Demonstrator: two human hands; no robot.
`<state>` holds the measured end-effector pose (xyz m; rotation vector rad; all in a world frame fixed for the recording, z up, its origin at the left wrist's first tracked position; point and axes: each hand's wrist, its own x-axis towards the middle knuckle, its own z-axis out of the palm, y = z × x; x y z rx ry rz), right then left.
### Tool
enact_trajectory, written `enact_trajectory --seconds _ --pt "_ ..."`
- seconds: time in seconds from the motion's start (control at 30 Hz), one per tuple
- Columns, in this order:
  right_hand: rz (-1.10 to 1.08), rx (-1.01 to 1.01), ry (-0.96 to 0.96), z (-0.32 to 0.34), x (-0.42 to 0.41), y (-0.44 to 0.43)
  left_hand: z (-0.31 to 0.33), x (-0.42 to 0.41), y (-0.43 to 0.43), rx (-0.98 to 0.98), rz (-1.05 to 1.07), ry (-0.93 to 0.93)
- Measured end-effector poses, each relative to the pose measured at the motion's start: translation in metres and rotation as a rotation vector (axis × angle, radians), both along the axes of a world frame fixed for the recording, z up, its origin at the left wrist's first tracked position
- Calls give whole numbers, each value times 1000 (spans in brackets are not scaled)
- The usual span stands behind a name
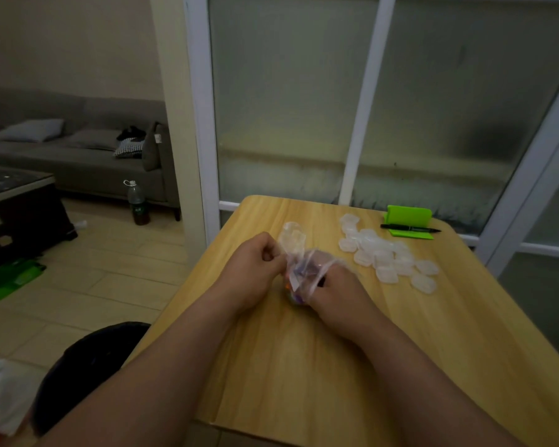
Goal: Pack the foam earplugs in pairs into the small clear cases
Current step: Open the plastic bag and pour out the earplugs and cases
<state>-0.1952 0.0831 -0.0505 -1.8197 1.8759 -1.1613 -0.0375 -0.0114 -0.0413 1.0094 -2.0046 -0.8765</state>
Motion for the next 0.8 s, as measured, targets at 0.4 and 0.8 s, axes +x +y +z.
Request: enact_trajectory --seconds 0.4,0.8 --pt "-27 -51 -4 -9 -2 -6 3 -1 6 52 -50 18" --pt "5 12 -89 -2 4 -3 -3 3 -4 121 81 165"
